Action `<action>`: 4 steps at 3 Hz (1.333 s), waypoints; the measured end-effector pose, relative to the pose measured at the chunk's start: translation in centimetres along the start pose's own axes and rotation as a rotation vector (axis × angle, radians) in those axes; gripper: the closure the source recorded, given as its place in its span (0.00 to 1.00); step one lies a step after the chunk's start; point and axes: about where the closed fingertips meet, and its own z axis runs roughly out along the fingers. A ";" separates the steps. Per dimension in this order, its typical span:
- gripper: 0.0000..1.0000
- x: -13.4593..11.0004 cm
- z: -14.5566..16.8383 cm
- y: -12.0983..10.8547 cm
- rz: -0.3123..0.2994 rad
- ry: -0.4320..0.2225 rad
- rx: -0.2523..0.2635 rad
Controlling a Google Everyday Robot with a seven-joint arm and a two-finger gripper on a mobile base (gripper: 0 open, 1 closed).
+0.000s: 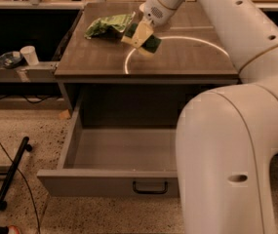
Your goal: Pick sponge from top drawer and place on counter
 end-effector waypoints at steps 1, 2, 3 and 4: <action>0.36 -0.5 0.9 0.6 -0.015 -0.016 -0.027; 0.11 -0.5 0.9 0.6 -0.013 -0.014 -0.025; 0.00 -0.5 0.9 0.6 -0.013 -0.014 -0.025; 0.00 -0.5 0.9 0.6 -0.013 -0.014 -0.025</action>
Offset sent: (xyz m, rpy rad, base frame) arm -0.0011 0.0104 -0.0058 0.0160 0.0088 0.0280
